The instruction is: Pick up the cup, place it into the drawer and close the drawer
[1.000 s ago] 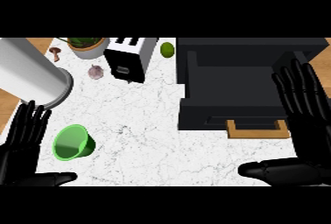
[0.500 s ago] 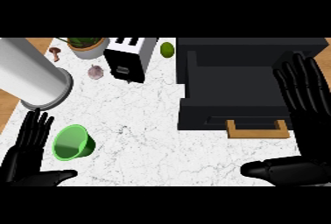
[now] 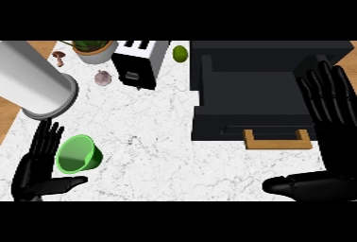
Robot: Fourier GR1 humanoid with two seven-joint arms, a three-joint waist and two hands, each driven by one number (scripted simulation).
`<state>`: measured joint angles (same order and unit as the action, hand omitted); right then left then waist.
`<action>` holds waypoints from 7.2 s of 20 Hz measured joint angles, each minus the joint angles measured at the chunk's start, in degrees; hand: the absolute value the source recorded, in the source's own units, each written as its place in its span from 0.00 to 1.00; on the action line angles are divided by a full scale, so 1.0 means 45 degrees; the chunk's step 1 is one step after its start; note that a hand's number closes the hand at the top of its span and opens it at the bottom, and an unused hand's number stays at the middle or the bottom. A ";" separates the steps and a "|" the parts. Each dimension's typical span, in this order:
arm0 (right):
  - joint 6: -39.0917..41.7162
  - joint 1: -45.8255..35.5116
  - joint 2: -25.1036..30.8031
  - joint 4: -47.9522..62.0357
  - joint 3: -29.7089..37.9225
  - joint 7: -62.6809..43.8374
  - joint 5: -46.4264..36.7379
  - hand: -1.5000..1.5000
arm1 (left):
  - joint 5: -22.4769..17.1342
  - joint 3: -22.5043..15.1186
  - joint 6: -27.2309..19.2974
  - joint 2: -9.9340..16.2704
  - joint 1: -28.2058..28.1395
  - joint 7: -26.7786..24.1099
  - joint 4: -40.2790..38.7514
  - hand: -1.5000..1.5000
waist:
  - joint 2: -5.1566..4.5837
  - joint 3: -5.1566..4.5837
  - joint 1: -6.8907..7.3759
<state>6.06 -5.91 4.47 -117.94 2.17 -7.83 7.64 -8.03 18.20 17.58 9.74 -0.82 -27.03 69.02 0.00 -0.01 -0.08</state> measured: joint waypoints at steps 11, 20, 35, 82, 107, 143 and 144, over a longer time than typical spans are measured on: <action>0.0093 0.0172 -0.0063 -0.0201 -0.0153 -0.0202 -0.0060 0.00 | 0.0285 0.0132 0.0035 0.0389 0.0666 -0.2167 -0.3027 0.00 | 0.0000 0.0000 0.0001; -0.0060 -0.0283 -0.0044 -0.0278 -0.0124 -0.0682 -0.0058 0.00 | 0.0544 -0.0088 -0.0031 0.0640 0.1431 -0.3375 -0.5101 0.00 | -0.0002 0.0002 -0.0002; 0.0204 -0.0156 0.0041 -0.0318 0.0083 -0.0543 0.0250 0.00 | 0.0413 -0.0027 0.0319 0.1147 0.3436 -0.4955 -0.9154 0.00 | -0.0018 -0.0007 -0.0057; 0.0448 0.0434 0.0202 -0.0362 0.0430 -0.0490 0.0404 0.00 | -0.1141 -0.2351 -0.0750 -0.1496 0.3799 -0.2460 -0.1033 1.00 | 0.0058 0.0017 0.0109; 0.0711 0.0359 0.0300 0.0069 0.0726 -0.0069 0.0520 0.00 | -0.0855 -0.4688 -0.6521 -0.2140 1.0426 0.4208 0.1164 1.00 | -0.0004 0.0007 -0.0098; 0.0966 -0.0432 0.0311 0.0656 0.0509 0.0072 0.0583 0.00 | -0.5230 -0.9462 -0.9135 -0.2163 1.6980 0.1586 -1.0034 1.00 | -0.0250 0.0023 -0.1087; 0.0944 -0.0465 0.0268 0.0658 0.0456 0.0086 0.0555 0.00 | -0.5237 -0.9675 -0.9202 -0.2162 1.6997 0.1579 -1.0206 1.00 | -0.0270 0.0025 -0.1153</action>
<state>10.31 -8.00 5.68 -114.98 4.22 -7.45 10.14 -31.59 -25.34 -23.83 0.01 75.66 -19.93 23.10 -1.22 0.10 -5.27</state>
